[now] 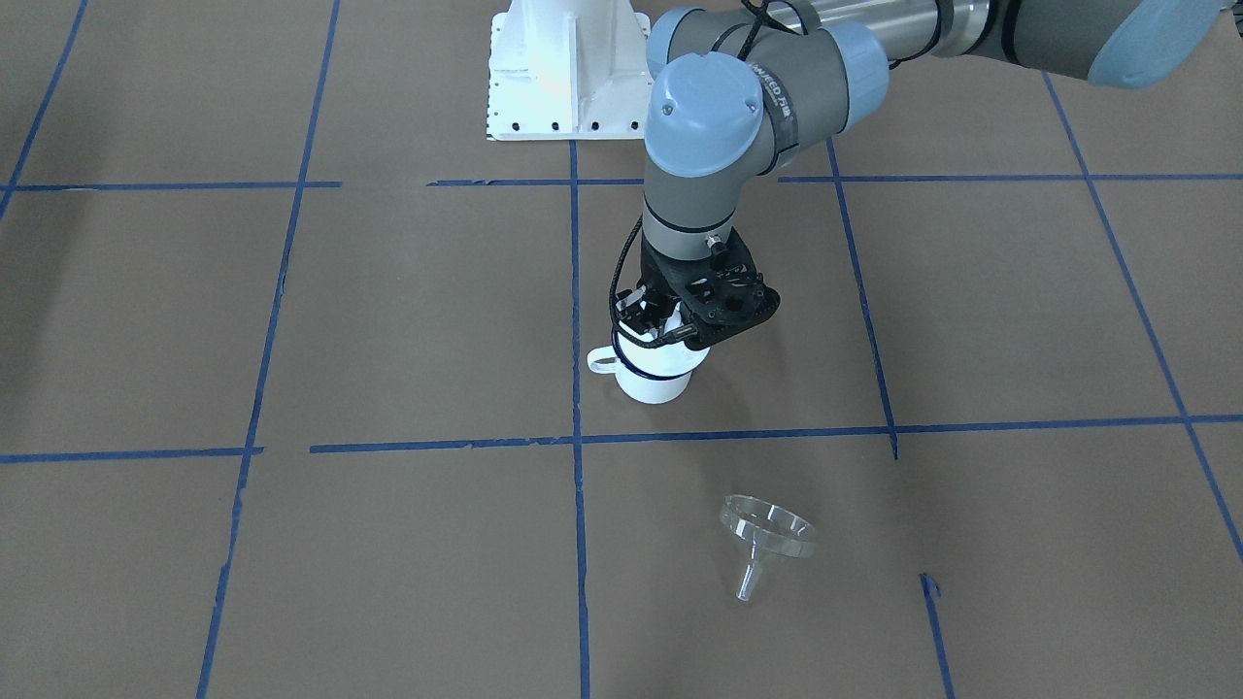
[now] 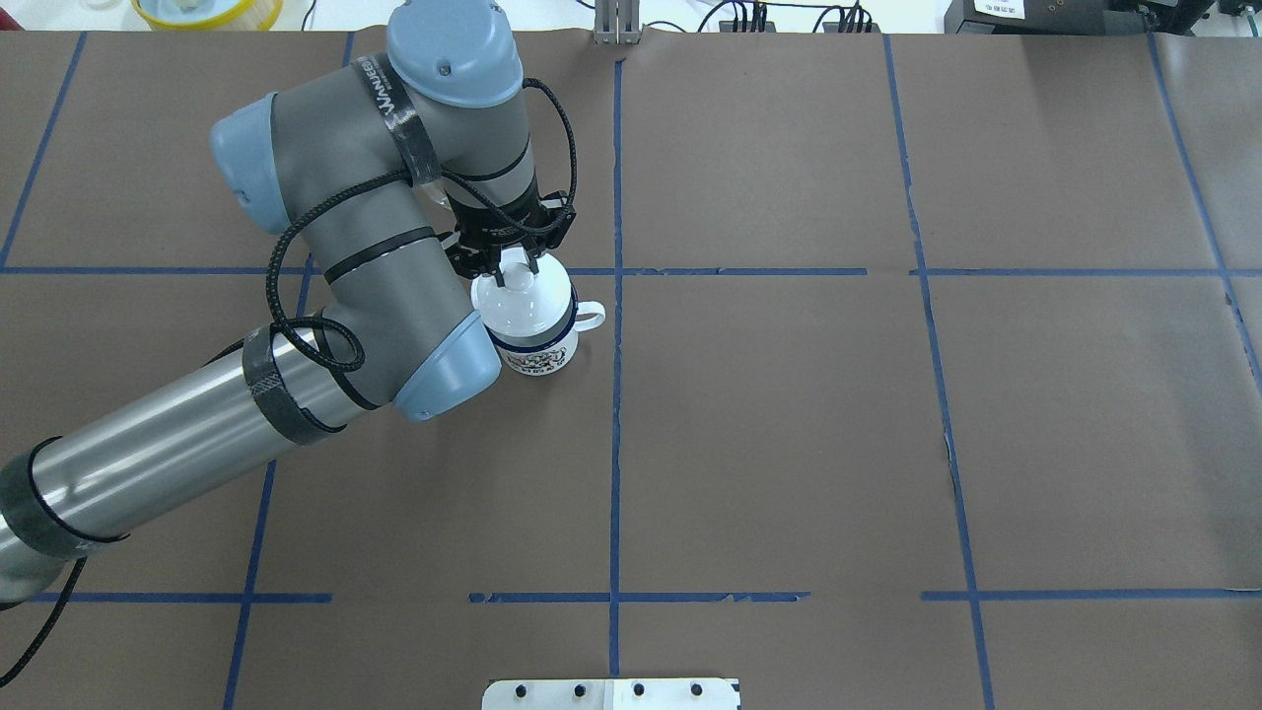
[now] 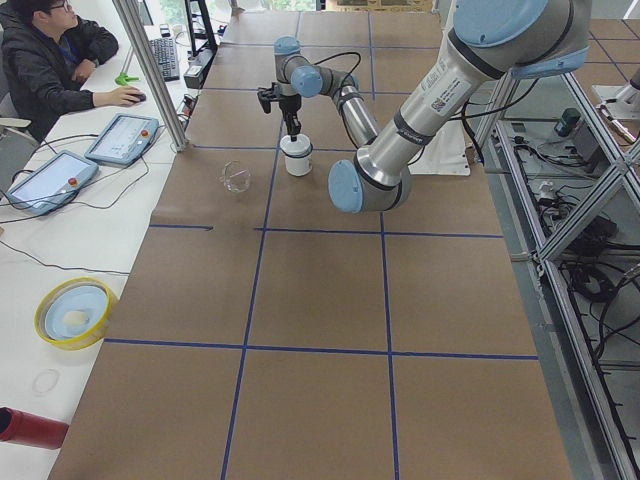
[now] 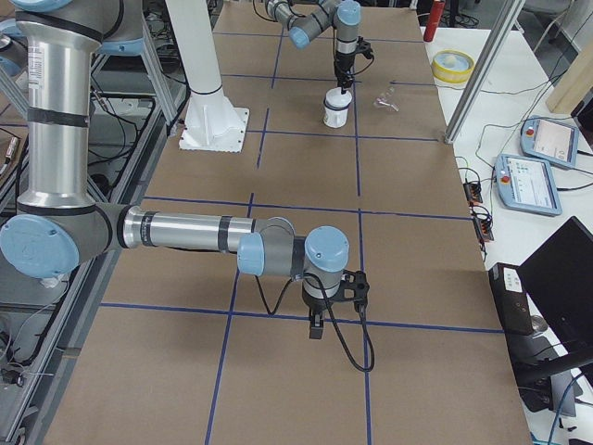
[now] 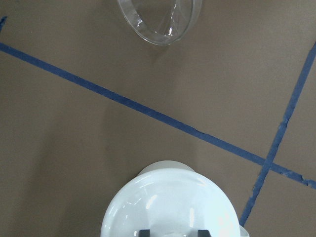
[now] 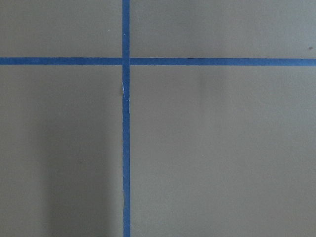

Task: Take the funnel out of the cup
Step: 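Lower the lid onto the mug opening and release it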

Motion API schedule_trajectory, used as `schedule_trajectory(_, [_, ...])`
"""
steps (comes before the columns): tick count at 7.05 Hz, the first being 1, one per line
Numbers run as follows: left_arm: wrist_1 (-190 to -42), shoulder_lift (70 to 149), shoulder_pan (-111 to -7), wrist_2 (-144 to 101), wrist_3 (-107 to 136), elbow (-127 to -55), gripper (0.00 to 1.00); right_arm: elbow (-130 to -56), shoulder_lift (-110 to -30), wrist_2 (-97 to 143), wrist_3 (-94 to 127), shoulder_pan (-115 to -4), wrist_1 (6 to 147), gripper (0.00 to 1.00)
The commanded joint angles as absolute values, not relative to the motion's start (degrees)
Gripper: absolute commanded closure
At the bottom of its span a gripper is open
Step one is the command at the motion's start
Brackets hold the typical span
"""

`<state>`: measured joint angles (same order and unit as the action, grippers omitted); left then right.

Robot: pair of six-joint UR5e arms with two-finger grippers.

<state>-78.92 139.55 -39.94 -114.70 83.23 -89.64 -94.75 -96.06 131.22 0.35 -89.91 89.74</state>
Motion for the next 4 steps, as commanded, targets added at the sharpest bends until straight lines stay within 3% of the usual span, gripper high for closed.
schedule_trajectory(1, [-79.10,139.48,-39.29,-114.70,83.23,-89.65,1.00,-94.75,-96.06,131.22,0.35,-89.91,89.74,0.00])
schedule_trajectory(4, [-79.89,139.31,-38.94,-114.70,83.32,-89.56,1.00,-94.75,-96.06,131.22,0.35,-89.91,89.74,0.00])
